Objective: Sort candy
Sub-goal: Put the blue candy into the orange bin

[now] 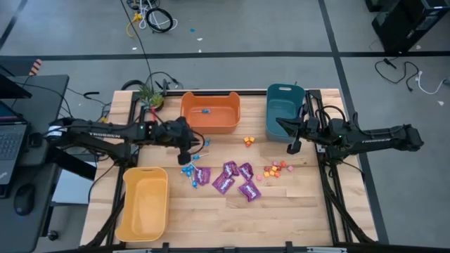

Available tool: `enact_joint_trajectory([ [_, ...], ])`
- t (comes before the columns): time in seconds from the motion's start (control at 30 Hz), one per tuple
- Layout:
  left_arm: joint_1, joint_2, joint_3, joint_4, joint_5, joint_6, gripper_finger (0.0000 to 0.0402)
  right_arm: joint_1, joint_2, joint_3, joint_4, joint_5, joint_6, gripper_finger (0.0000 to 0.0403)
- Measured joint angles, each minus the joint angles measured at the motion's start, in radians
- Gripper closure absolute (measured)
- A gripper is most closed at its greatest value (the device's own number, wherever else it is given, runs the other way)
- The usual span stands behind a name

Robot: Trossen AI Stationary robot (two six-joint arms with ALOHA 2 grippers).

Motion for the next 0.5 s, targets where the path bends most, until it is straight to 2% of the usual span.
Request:
enact_joint_trajectory([
  [0.2,-0.043,0.0,-0.045,-0.01,0.0,-0.045,0.0343,0.001,0.0,0.0,0.0,-0.001,0.001,0.0403],
  [0.5,-0.05,0.0,-0.087,-0.005,-0.018,-0.102,0.0343,0.008,0.0,0.0,0.0,-0.001,0.016,0.0402],
])
